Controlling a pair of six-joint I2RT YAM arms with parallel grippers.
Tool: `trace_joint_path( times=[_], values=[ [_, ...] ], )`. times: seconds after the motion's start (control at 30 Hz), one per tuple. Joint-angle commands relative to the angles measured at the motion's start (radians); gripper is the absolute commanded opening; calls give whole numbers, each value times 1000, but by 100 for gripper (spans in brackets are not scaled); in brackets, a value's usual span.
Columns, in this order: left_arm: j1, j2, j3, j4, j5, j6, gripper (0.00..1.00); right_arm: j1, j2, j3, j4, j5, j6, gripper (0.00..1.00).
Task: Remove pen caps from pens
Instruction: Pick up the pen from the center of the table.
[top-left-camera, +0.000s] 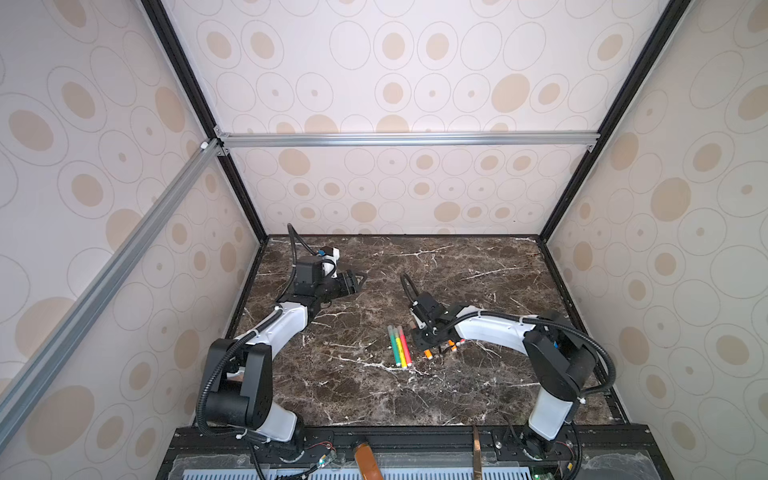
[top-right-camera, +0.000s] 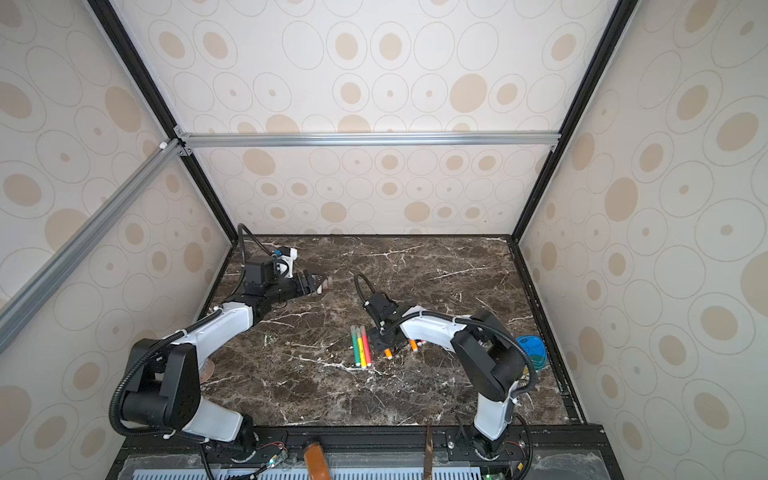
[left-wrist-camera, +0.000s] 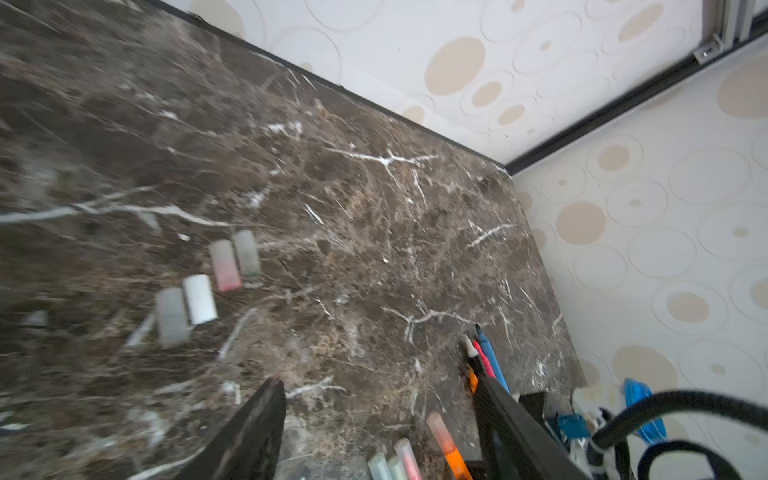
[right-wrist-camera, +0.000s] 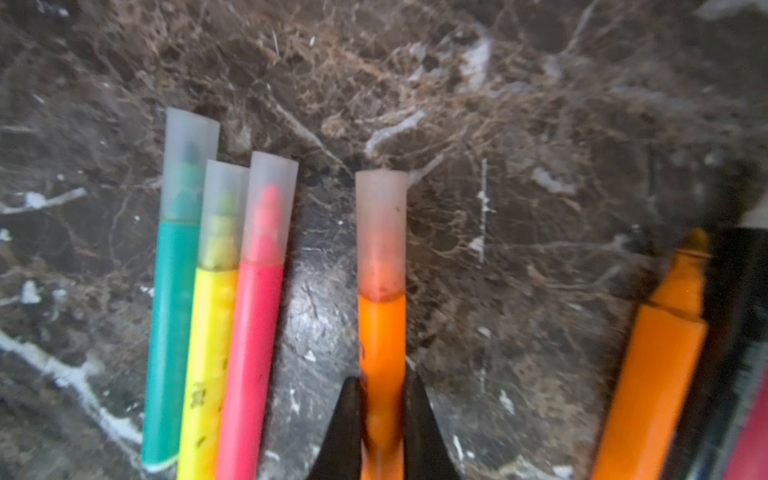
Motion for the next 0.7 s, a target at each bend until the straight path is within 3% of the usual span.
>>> trace_joint_path(
  times=[0.0,0.23,0.67],
  values=[
    [-50,24,-9,57,67,13,71,-41,-115,-27,67,-64,-43,4],
    [-157,78,-55,272,158,-130,65,-101,-253,-97,193,-138,-60,2],
    [-302,210,85,333,123,-201,57,-105,-297,-138,274,-166,-41,1]
  ],
)
